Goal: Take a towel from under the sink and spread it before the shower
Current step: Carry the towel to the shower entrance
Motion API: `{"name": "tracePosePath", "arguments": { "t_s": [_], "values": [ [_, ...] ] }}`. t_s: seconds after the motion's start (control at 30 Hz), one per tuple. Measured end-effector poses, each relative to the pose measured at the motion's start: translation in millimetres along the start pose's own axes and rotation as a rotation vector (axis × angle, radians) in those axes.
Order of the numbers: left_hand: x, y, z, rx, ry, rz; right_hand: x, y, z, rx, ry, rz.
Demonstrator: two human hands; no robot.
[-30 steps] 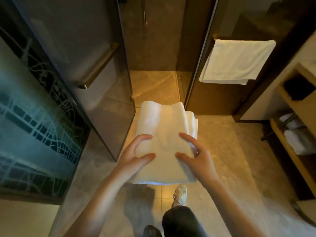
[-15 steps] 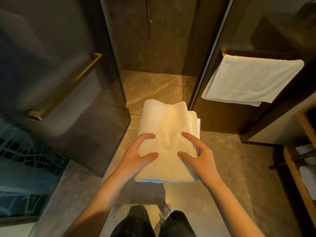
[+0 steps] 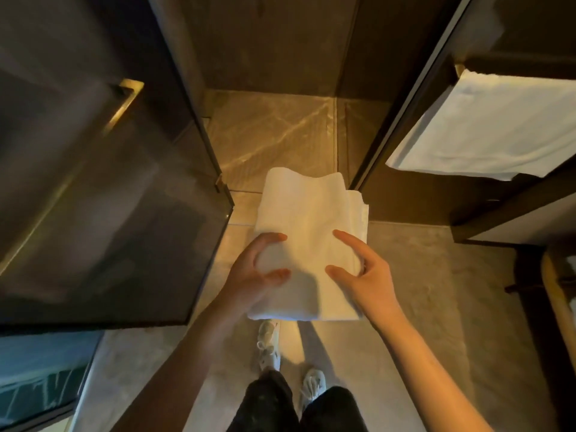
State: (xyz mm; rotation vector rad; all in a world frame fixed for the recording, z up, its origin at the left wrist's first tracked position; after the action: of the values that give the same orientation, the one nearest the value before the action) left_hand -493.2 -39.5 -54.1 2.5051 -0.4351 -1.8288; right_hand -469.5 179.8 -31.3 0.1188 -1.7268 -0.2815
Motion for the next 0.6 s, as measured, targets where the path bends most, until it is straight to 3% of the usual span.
{"name": "tracePosePath", "arguments": {
  "t_s": [0.3, 0.43, 0.6],
  "values": [
    [57.5, 6.7, 147.1, 0.074, -0.009, 0.028, -63.3, -32.0, 122.1, -0.047, -0.083, -0.017],
    [127.7, -14.3, 210.8, 0.043, 0.011, 0.070, -143.5, -45.4, 178.8, -0.045, -0.091, -0.046],
    [266.7, -55.5, 283.1, 0.023, 0.120, 0.079, -287.7, -74.7, 238.9, 0.044, -0.157, 0.005]
  ]
}}
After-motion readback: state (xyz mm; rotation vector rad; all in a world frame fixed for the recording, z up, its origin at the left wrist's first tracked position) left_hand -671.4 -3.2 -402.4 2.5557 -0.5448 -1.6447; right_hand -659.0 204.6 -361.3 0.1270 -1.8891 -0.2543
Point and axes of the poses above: each hand's wrist, its own z-axis towards the middle knuckle, its own y-axis out of the back of the hand, x = y × z, the point moved 6 cm from there along z, towards the middle knuckle, and after that the axes turned 1 degree about -x, right-handed, at the moved point
